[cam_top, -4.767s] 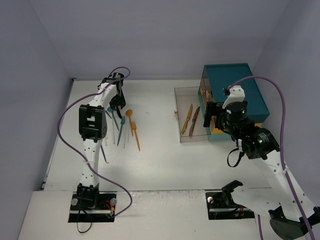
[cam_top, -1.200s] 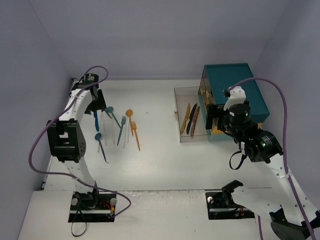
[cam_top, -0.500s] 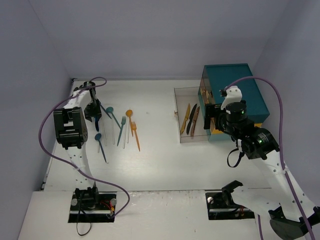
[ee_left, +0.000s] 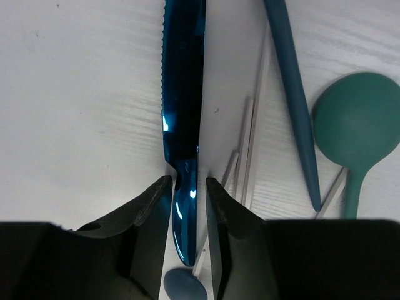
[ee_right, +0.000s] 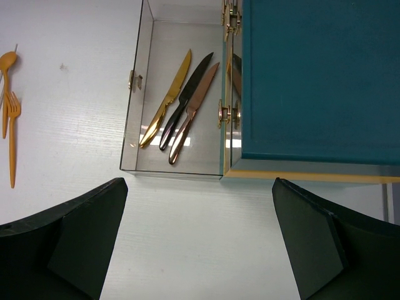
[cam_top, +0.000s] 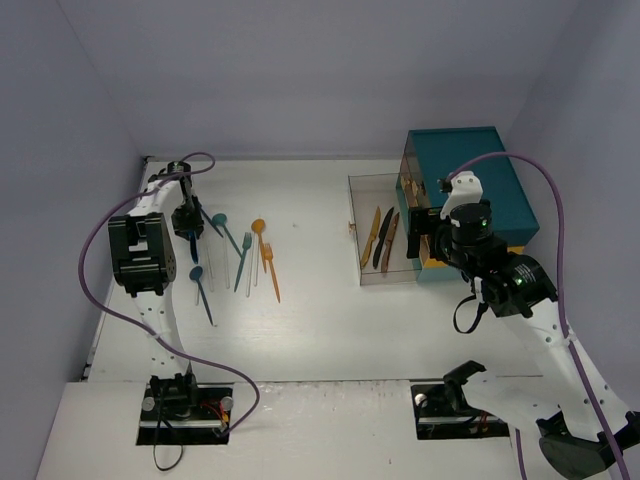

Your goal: Sort the eating utensils into containers

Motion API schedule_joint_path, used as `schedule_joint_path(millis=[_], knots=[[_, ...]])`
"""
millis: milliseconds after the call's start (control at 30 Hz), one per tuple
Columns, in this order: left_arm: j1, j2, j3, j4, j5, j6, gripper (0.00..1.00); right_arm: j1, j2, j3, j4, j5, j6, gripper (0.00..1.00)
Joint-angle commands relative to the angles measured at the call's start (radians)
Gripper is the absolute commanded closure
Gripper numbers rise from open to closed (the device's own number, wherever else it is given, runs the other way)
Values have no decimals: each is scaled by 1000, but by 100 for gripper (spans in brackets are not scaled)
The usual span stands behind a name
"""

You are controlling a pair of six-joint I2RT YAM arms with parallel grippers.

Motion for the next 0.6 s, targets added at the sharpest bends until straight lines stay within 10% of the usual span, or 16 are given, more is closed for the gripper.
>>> schedule_joint_path(millis=[0,567], knots=[[7,13,-20,65,38,-2,76,-6,9,45,44,-10,-6,0],[76,-97,-128,77,8,-20,100,-6,-1,40,44,-21,6,0]])
